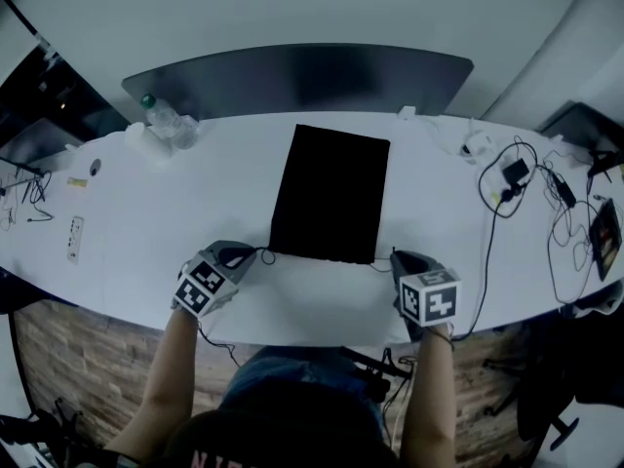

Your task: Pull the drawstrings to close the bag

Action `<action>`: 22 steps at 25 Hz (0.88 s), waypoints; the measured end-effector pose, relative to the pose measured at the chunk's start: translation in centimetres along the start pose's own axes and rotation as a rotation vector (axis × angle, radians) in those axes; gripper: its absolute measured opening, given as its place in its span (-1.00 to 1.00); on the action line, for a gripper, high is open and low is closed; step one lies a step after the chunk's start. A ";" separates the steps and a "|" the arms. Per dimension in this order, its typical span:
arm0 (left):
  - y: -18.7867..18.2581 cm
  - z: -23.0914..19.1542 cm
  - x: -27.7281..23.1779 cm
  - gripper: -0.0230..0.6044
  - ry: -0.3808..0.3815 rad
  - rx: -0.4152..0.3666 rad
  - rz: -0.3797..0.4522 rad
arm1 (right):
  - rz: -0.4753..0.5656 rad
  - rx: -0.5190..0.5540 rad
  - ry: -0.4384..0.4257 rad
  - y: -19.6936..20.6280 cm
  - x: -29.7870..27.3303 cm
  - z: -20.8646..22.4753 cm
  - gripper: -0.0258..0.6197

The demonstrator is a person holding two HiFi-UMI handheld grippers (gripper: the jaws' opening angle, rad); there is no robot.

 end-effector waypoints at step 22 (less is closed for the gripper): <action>-3.7 -3.9 4.4 -0.92 -0.148 0.044 0.148 | 0.182 0.064 0.146 -4.4 4.7 1.1 -0.90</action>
Point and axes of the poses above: the fingertips, and each gripper's own axes: x backward along the fingers, z to its right, y out of its underside, the point moved 1 cm from there along x, backward along the fingers, and after that the axes turned 6 degrees about -y, right-handed, at the moved point
